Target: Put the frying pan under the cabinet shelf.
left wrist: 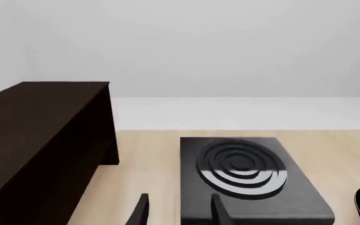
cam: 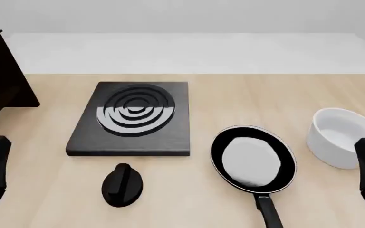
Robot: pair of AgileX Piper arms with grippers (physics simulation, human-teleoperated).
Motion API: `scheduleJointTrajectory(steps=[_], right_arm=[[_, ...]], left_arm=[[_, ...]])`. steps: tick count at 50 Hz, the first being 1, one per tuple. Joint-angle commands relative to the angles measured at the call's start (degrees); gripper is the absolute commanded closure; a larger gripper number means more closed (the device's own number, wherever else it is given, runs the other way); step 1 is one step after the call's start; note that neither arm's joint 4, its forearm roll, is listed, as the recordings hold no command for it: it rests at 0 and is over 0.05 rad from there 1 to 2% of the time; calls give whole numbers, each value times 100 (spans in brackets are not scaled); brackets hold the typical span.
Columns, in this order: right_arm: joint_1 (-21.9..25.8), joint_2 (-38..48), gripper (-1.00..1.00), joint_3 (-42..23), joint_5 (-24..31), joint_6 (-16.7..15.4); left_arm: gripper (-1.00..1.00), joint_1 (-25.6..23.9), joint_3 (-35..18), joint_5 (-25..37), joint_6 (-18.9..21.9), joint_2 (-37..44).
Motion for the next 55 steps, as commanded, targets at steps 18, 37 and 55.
scheduleJointTrajectory(steps=[18,37,55], right_arm=[[-1,29,-100,-17,-7,-1],[1,28,-100,-17,-7,-1],[-1,29,-100,-17,-7,0]], left_arm=[[-100,-1252,-9,-3130,1269,3052],[-100,-2828,-406,-6401,3737,6880],[-100,-4121,-1035,-6775,5458,8416]])
